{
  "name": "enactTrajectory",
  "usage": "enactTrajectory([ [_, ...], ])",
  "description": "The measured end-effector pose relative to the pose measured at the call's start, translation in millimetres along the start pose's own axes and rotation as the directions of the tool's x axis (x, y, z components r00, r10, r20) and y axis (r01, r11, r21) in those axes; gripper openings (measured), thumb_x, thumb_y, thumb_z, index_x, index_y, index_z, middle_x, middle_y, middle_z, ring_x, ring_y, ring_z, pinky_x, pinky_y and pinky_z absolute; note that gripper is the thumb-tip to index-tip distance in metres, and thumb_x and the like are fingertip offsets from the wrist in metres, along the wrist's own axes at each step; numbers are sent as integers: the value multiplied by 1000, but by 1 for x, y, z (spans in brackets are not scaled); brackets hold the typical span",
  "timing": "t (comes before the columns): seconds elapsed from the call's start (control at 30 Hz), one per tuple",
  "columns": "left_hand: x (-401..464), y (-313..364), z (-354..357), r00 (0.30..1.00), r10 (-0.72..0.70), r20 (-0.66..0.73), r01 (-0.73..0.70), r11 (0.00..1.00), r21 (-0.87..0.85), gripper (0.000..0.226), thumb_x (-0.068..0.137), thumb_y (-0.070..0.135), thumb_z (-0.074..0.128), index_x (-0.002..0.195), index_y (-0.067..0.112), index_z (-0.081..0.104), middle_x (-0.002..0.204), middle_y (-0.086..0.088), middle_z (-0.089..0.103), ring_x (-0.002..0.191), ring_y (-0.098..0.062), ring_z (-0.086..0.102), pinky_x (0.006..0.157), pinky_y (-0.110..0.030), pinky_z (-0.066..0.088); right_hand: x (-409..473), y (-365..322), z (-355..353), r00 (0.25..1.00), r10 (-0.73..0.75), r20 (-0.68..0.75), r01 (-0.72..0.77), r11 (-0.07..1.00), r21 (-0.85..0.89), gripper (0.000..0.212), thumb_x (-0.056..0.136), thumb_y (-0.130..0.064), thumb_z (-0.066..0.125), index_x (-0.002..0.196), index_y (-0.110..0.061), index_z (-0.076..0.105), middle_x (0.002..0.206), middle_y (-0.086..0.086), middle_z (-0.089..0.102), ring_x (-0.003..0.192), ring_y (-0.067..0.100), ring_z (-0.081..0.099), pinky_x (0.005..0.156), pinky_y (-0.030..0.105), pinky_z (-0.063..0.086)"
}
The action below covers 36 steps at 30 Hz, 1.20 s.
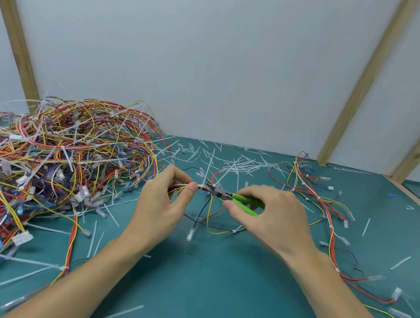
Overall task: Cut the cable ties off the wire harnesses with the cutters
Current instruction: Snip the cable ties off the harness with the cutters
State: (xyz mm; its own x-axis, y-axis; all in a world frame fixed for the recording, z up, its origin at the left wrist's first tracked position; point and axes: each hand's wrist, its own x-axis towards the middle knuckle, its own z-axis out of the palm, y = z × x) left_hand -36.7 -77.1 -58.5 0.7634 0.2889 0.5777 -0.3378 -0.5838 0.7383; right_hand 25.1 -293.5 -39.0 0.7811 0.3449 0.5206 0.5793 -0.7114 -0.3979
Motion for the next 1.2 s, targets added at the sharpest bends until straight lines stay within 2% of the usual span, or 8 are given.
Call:
enactTrajectory([
  [0.03,0,0,-1,1000,0,6,0,1000,1,10,96,21,67,87,19,63,77,14,65,75,-4,60,69,-14,41,0,1,0,1000,-5,-4,5,1000,6,51,74,-83,53,90,-39,74,85,-19,71,84,4,65,77,35,53],
  [0.2,0,-1,-2,999,15,39,-17,999,40,11,95,21,68,85,20,63,78,13,65,79,-9,60,72,-25,44,-1,2,1,999,-36,-35,36,999,-23,39,77,-73,72,96,-40,75,95,-18,71,93,7,65,76,31,49],
  [0.3,1,-1,-2,999,33,44,-35,998,49,12,94,18,69,85,21,63,79,16,64,81,-9,60,75,-28,45,-1,1,1,998,-45,-41,44,998,-37,39,77,-72,73,98,-39,76,95,-18,70,92,9,65,74,30,45],
  [0.43,0,-3,-3,998,47,46,-50,996,68,12,94,15,70,85,19,62,86,16,62,85,-14,57,79,-39,46,-1,0,1,998,-55,-26,55,998,-14,39,76,-69,75,99,-37,77,96,-17,70,93,11,65,81,36,50],
  [0.67,0,-2,-2,997,68,40,-71,996,63,13,91,10,73,84,16,63,80,18,59,84,-20,58,81,-51,47,-2,-2,4,997,-66,-35,66,998,6,35,78,-67,75,96,-37,77,94,-17,69,92,12,64,84,38,48],
  [0.83,1,-4,-2,995,95,37,-98,992,76,12,89,10,74,84,15,64,80,17,59,83,-20,56,80,-53,46,-3,-2,4,997,-73,-38,74,997,20,34,78,-66,76,95,-36,77,93,-17,69,91,12,64,83,39,47],
  [1.0,1,-8,-2,991,130,29,-132,985,109,13,88,11,75,82,15,64,80,13,60,81,-18,54,76,-50,45,-2,-5,3,995,-97,-25,97,995,17,32,77,-63,78,90,-34,77,86,-15,68,86,14,64,76,36,46],
  [1.2,1,-11,0,987,159,23,-160,981,109,8,88,24,70,83,20,65,79,20,59,79,-16,55,74,-51,47,0,0,-1,991,-82,103,76,995,63,36,77,-69,73,88,-35,78,83,-10,66,80,13,60,74,37,49],
])
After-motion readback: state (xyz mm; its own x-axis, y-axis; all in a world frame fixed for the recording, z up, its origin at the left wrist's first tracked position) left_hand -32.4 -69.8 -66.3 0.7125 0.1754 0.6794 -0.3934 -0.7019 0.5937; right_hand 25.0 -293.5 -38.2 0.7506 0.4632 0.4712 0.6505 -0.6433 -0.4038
